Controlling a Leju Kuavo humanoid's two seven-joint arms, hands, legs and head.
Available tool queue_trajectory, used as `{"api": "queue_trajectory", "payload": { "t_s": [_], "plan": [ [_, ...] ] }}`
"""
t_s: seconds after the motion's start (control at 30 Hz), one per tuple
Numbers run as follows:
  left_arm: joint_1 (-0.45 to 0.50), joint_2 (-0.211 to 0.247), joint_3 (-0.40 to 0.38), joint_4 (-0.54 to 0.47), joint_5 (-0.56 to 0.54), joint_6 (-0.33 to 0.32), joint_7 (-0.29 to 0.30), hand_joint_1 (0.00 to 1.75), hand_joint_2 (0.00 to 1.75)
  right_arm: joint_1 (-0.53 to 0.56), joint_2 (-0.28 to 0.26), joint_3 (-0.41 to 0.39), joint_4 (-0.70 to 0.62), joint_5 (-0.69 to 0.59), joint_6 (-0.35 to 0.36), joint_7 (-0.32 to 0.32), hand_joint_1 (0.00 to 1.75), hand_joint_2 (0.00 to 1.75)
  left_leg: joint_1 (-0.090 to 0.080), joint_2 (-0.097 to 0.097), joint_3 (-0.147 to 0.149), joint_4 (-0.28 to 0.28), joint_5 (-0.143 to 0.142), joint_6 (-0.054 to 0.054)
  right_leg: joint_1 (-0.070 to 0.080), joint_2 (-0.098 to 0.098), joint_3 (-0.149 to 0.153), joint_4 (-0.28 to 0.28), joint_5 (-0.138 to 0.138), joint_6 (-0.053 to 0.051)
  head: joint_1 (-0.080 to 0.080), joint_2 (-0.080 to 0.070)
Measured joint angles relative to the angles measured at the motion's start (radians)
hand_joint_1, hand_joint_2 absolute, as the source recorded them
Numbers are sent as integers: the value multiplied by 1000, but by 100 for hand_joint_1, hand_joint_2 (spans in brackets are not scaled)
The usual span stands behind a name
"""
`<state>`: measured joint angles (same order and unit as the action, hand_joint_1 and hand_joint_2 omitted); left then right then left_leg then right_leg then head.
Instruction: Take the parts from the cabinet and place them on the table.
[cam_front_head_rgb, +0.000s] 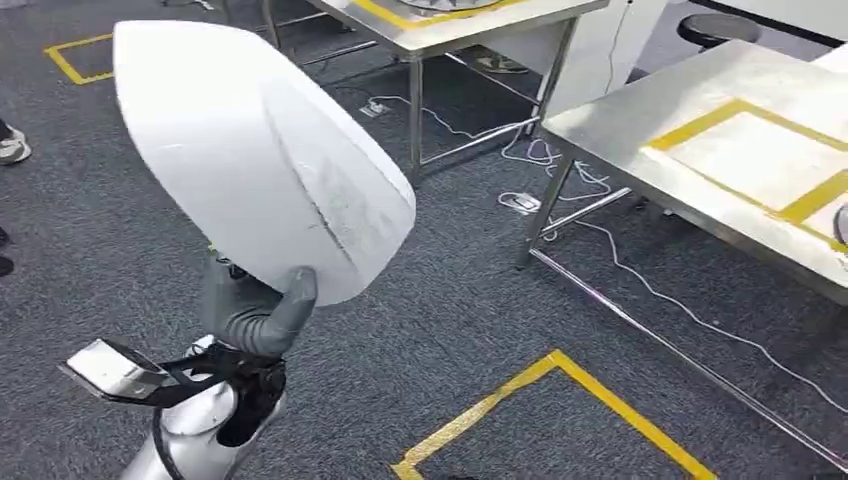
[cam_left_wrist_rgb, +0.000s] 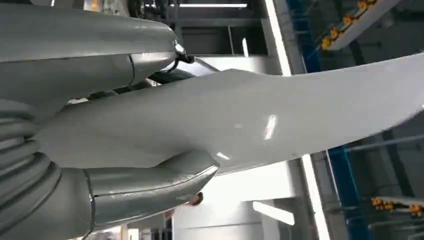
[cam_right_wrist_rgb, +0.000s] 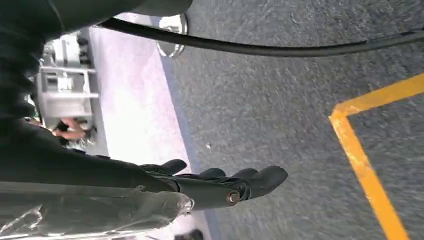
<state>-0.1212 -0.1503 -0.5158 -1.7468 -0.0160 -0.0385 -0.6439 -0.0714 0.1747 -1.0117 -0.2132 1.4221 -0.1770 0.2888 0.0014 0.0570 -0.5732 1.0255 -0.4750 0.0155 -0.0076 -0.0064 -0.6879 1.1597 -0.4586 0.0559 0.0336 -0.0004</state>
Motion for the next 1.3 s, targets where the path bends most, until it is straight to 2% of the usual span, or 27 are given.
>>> {"api": "queue_trajectory", "payload": {
  "t_s": [0.03, 0.07, 0.2, 0.23, 0.27, 0.3, 0.37, 0.4, 0.47, 0.5, 0.53, 0.57, 0.6, 0.7, 0.73, 0.77, 0.8, 0.87, 0.9, 0.93, 0.97, 1.0, 1.03, 1.07, 1.1, 1.23, 1.3],
  "plan": [
    [0, 0, 0, 0, 0, 0, 0, 175, 175, -1, 0, 0, 0, 0, 0, 0, 0, 175, -1, 9, 5, 0, -4, -4, 4, -30, 49, -80, 29, -4, 0, 0],
    [0, 0, 0, 0, 0, 0, 0, 175, 175, -4, 0, 0, 0, 0, 0, 0, 0, 175, -7, 17, 7, 0, -7, -10, 17, -68, 62, -107, 13, -8, 0, 0],
    [-1, -1, -1, 0, 0, 0, 0, 175, 175, -4, 0, 0, 0, 0, 0, 1, 0, 175, -7, 51, 14, -6, -10, -27, 17, -18, 59, -116, 27, -26, 0, 0],
    [-2, -1, -1, -1, 0, 0, 0, 175, 175, -4, 0, 0, 0, 0, 0, 3, 0, 175, -3, 29, 14, -1, -19, -36, 9, -8, 63, -123, 31, -32, -2, 0],
    [-2, -1, -1, -1, 0, 0, 0, 175, 175, -4, 0, 0, 0, 0, 0, 3, 0, 175, -1, -12, 3, 28, -38, -40, 6, 2, 65, -125, 32, -34, -3, 0],
    [-1, 0, -1, -2, 0, 0, 0, 175, 175, -6, 0, 0, 0, 0, -1, 4, 0, 175, -1, -35, -29, 92, -74, -42, 4, 12, 65, -125, 32, -37, -5, 0],
    [2, 2, -1, -2, 0, 0, 0, 175, 175, -9, 0, 0, 0, 0, 0, 3, 0, 175, -1, -48, -114, 249, -135, -46, 4, 39, 64, -125, 32, -40, -6, 0],
    [3, 3, -1, -2, 0, 0, 0, 175, 175, -9, 1, 0, 0, 0, 0, 3, 0, 175, -1, -48, -141, 290, -139, -46, 4, 52, 64, -125, 33, -40, -7, 0],
    [3, 4, -1, -2, 0, 0, 0, 175, 175, -6, 1, 0, 0, 0, 0, 3, 0, 175, 0, -50, -132, 245, -79, -44, 1, 80, 66, -125, 33, -39, -6, 0],
    [3, 4, -1, -2, 0, 0, 0, 175, 175, -6, 1, 0, 0, 0, 0, 3, 0, 175, 2, -59, -96, 168, -27, -44, -2, 96, 67, -124, 34, -36, -6, 0],
    [2, 4, -1, -2, 0, 0, 0, 175, 175, -7, 1, 0, 0, 0, 0, 3, 0, 175, 8, -88, -56, 86, 16, -47, -5, 110, 68, -124, 34, -31, -7, 0],
    [1, 5, -1, -2, 0, 0, 0, 175, 175, -8, 1, 0, 0, 0, 0, 3, 0, 175, 21, -159, -30, 31, 28, -54, -3, 123, 62, -121, 35, -24, -10, 0],
    [1, 4, -1, -3, 0, 0, 0, 175, 175, -11, 1, 0, 0, 0, 0, 3, 0, 175, 27, -169, -21, -3, 14, -48, 0, 136, 53, -110, 32, -19, -11, 0],
    [1, 3, 0, -3, 0, 0, 1, 175, 175, -2, 1, 0, 0, 0, 0, 3, 0, 175, 14, -138, -23, 6, 17, -27, -12, 168, 43, -131, 46, 6, -12, 0],
    [-1, 1, 0, -3, 0, 0, 1, 175, 175, 1, 1, 0, 0, 0, 0, 3, 0, 175, 20, -121, -19, -4, 23, -17, -12, 155, 38, -126, 45, 8, -13, 0],
    [0, -1, -1, -3, 0, 0, 1, 175, 175, 2, 1, 0, 0, 0, 0, 3, 0, 175, 18, -109, -16, -6, 24, -12, -4, 90, 29, -104, 29, 10, -4, 0],
    [0, -2, -1, -3, 0, 0, 1, 175, 175, 0, 2, 0, 0, 0, 0, 5, 0, 175, 14, -94, -14, -6, 22, -4, -3, 48, 1, -47, -8, 12, 0, 0],
    [2, 0, 1, -3, 0, 0, 1, 175, 175, -6, 2, 0, 0, 0, 0, 3, 0, 175, 8, -61, -14, -5, 19, 0, -5, 21, -75, 110, -80, 16, -1, 0],
    [3, 0, 0, -3, 0, 0, 1, 175, 175, -6, 2, 0, 0, 0, 0, 3, 0, 175, 6, -46, -13, -5, 18, 1, -5, 17, -100, 164, -96, 17, 0, 0],
    [3, 0, 0, -3, 0, 0, 1, 175, 175, -5, 2, 0, 0, 0, 0, 3, 0, 175, 6, -31, -12, -5, 17, 1, -4, 15, -102, 172, -88, 17, -1, 0],
    [3, 0, 0, -3, 0, 0, 1, 175, 175, -3, 2, 0, 0, 0, 0, 3, 0, 175, 5, -19, -10, -5, 16, 0, -4, 14, -78, 132, -60, 17, 0, 0],
    [3, 0, 0, -3, 0, 0, 1, 175, 175, -1, 2, 0, 0, 0, 0, 3, 0, 175, 5, -8, -7, -5, 13, -3, -4, 8, -33, 54, -20, 15, 0, 0],
    [2, 0, 0, -3, 0, 0, 1, 175, 175, -1, 2, 0, 0, 0, 0, 3, 0, 175, 5, 2, -3, -5, 10, -5, -4, -14, 20, -36, 16, 14, 1, 0],
    [2, 0, 0, -3, 0, 0, 1, 175, 175, -2, 2, 0, 0, 0, 0, 3, 0, 175, 3, 10, 2, -5, 6, -11, -1, -62, 63, -108, 29, 12, 0, 0],
    [2, 0, 0, -3, 0, 0, 1, 175, 175, -7, 2, 1, 0, 0, 0, 3, 0, 175, -5, 20, 3, -2, 1, -18, 4, -67, 71, -118, 25, 2, -2, 0],
    [0, -2, -1, -3, 0, 0, 1, 175, 175, -7, 2, 1, 0, 0, 0, 3, 0, 175, -2, 53, 12, -10, -1, -40, 7, -18, 64, -126, 33, -24, -3, 0],
    [-2, -2, -1, -4, 0, 0, 1, 175, 175, -6, 2, 1, 0, 0, -1, 3, 0, 175, 3, -19, -11, 42, -41, -50, -2, 2, 67, -131, 38, -32, -6, 0]
  ]
}}
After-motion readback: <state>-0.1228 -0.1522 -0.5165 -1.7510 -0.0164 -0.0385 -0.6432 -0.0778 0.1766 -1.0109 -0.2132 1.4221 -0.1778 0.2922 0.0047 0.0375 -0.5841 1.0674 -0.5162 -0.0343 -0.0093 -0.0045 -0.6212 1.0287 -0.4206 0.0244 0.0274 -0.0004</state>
